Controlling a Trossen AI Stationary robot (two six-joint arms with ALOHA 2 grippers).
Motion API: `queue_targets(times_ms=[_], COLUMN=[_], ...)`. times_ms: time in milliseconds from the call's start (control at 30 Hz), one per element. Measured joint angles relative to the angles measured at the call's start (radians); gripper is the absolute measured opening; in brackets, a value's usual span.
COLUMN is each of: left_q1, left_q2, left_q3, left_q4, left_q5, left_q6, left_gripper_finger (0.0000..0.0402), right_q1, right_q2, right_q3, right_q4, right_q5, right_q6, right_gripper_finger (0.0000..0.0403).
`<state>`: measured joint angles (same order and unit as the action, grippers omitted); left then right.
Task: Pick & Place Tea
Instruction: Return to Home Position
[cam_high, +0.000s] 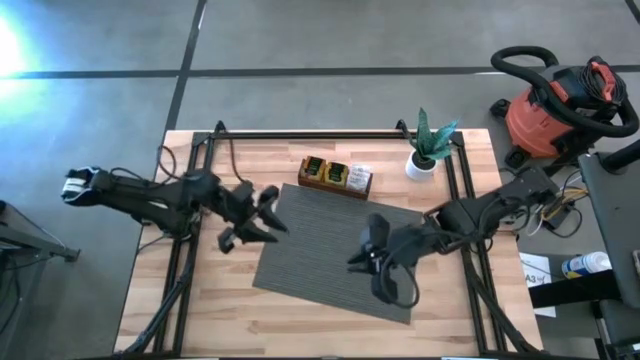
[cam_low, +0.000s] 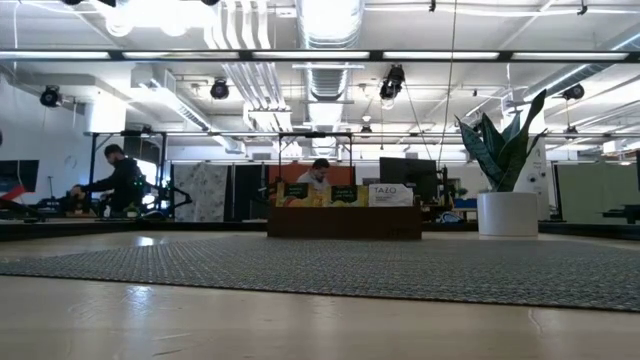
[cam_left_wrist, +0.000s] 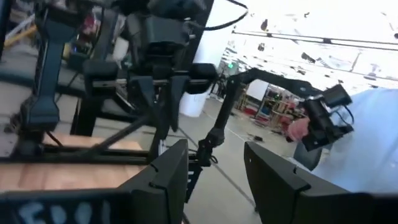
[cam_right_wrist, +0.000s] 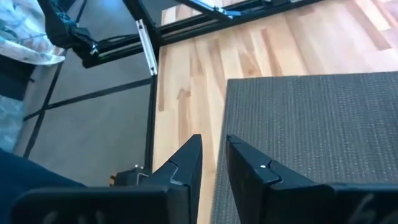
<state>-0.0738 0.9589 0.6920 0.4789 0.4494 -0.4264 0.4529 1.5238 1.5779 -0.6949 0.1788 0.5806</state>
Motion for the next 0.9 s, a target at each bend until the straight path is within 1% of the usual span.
queue_targets(times_ms=[100, 200, 267, 400, 533, 700, 800, 900], left_q1=[0.05, 0.081, 0.083, 0.081, 0.081, 0.081, 0.081, 0.081], left_q2=[-0.084, -0.193, -0.264, -0.386, -0.482, -0.574, -0.615, -0.652], left_q3=[-0.052, -0.135, -0.205, -0.348, -0.456, -0.547, -0.584, -0.616], left_q4=[-0.004, -0.003, 0.017, 0.111, 0.205, 0.21, 0.211, 0.217], left_q5=[0.058, 0.066, 0.034, -0.024, -0.032, -0.038, -0.039, -0.039], left_q6=[0.013, -0.009, -0.032, -0.1, -0.122, -0.166, -0.171, -0.156], left_gripper_finger=[0.0151, 0.0151, 0.0151, 0.0151, 0.0151, 0.0151, 0.0151, 0.0151], right_q1=[-0.025, -0.046, -0.056, -0.072, -0.072, -0.071, -0.071, -0.072], right_q2=[-0.044, -0.111, -0.167, -0.274, -0.384, -0.521, -0.599, -0.67], right_q3=[-0.051, -0.162, -0.269, -0.514, -0.723, -0.925, -1.011, -1.081], right_q4=[0.029, 0.126, 0.24, 0.517, 0.706, 0.796, 0.847, 0.859], right_q5=[-0.005, -0.007, -0.023, -0.107, -0.111, -0.109, -0.108, -0.107], right_q6=[-0.008, -0.009, -0.005, 0.03, 0.078, 0.145, 0.147, 0.126], right_gripper_finger=[0.0068, 0.0069, 0.0072, 0.0078, 0.0083, 0.0082, 0.0076, 0.0072])
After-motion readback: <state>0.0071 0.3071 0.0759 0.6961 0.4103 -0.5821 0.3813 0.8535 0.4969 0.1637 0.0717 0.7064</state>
